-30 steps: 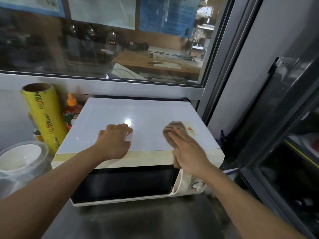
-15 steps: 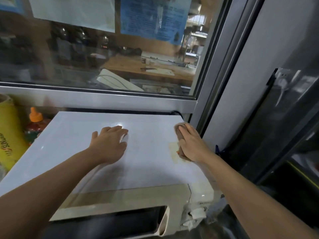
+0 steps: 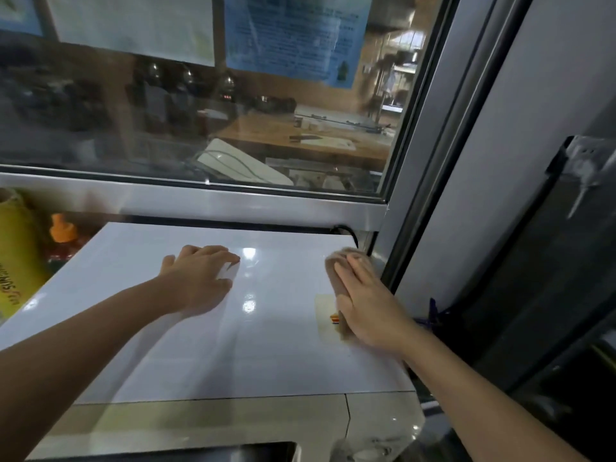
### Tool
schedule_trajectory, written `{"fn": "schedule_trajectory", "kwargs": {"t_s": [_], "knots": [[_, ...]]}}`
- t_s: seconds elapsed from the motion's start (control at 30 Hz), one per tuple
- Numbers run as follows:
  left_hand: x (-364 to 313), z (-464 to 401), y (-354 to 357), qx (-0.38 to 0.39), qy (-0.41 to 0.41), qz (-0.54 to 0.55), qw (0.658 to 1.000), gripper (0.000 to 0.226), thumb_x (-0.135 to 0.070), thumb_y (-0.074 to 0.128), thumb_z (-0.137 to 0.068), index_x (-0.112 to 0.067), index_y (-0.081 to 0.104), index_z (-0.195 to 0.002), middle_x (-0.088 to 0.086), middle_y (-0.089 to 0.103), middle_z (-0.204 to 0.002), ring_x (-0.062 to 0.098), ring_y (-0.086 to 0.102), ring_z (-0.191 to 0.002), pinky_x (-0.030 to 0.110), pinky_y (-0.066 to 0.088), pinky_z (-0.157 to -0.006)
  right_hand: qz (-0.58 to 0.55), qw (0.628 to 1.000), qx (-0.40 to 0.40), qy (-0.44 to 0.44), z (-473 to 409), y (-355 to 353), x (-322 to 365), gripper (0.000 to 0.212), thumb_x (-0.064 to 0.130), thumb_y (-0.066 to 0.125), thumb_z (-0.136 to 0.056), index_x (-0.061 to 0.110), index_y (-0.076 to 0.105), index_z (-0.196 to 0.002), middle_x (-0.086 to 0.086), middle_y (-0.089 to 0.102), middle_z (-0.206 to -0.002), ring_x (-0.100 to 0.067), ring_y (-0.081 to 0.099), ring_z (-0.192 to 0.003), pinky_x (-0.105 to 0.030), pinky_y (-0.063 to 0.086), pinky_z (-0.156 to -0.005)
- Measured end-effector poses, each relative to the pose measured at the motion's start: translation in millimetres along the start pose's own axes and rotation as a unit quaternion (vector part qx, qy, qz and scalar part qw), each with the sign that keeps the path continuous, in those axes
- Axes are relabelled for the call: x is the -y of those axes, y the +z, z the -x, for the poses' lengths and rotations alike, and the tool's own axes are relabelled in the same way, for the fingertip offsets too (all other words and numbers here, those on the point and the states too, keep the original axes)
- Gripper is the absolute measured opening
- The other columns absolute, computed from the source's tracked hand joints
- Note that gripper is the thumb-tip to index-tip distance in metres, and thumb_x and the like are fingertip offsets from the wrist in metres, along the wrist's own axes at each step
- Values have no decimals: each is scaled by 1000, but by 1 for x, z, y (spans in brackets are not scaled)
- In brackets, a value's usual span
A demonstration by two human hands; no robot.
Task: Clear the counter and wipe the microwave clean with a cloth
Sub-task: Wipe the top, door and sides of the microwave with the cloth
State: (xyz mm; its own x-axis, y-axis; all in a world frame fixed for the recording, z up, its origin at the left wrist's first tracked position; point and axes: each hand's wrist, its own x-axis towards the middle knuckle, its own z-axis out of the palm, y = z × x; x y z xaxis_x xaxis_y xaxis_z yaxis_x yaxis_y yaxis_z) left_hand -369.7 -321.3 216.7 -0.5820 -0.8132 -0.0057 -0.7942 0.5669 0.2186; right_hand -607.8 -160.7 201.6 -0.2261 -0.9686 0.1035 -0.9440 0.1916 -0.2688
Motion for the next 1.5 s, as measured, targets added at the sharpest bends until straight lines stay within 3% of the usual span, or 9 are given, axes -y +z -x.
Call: {"fn": "schedule_trajectory", "kwargs": {"t_s": [0.13,0.27,0.47,0.6,0.73,0.93,1.03,1.3,1.5], "knots": [[17,-13,-8,-25,-27,-24,999,51,-39,48,-89,-43,32,-137,-15,26,-151,23,20,-138,47,20,-107,-14,1000,19,-19,-8,-9,-8,59,31,33,-94,31,9,-148,19,-2,-153,-9,2,-142,-38,20,-113],[30,-23,-3,6,-40,-42,998,47,-43,39,-95,-40,28,-141,-12,22,-153,26,18,-140,52,19,-108,-22,999,13,-27,-75,-14,-14,56,21,38,-94,20,21,-147,3,11,-156,-15,5,-144,-39,10,-119],[30,-22,-2,12,-48,-52,997,48,-43,34,-97,-40,23,-143,-13,13,-156,26,14,-142,55,16,-109,9,997,24,-69,-111,-8,-7,56,18,37,-93,19,24,-148,3,19,-156,-15,11,-144,-32,6,-117],[28,-17,-2,17,-50,-55,997,48,-43,32,-98,-40,21,-144,-13,10,-157,25,12,-143,55,15,-110,-19,981,50,-184,-76,-6,31,59,10,40,-93,18,22,-149,3,14,-158,-10,7,-144,-16,-2,-112],[26,-14,-5,31,-57,-41,997,49,-46,33,-97,-41,21,-144,-11,10,-157,25,9,-144,55,12,-111,-61,946,52,-315,-27,6,61,56,12,37,-91,14,28,-147,0,25,-155,-11,14,-144,-16,4,-115],[69,7,-20,1,-106,-74,992,47,-53,38,-92,-43,31,-138,-12,22,-153,27,13,-142,56,15,-109,-48,978,75,-187,-88,-11,23,60,12,41,-92,26,24,-148,12,6,-158,-8,8,-144,-27,11,-117],[94,15,-22,25,-125,-79,989,49,-55,33,-93,-47,25,-140,-15,16,-155,27,10,-143,56,11,-111,-32,985,49,-163,-122,-3,37,57,10,39,-92,23,29,-146,6,17,-157,-9,10,-144,-23,6,-115],[104,16,-23,29,-84,-56,994,53,-58,36,-91,-47,23,-141,-15,16,-155,28,12,-142,58,12,-111,-43,957,64,-280,-91,22,135,60,7,41,-92,20,25,-148,5,17,-157,-7,8,-144,-16,2,-113],[134,33,-35,-3,-67,-48,997,49,-49,42,-92,-43,29,-140,-14,15,-155,20,6,-144,54,9,-114,-87,936,111,-322,-57,7,110,52,8,43,-94,19,36,-144,9,25,-154,0,13,-142,-19,10,-117]]}}
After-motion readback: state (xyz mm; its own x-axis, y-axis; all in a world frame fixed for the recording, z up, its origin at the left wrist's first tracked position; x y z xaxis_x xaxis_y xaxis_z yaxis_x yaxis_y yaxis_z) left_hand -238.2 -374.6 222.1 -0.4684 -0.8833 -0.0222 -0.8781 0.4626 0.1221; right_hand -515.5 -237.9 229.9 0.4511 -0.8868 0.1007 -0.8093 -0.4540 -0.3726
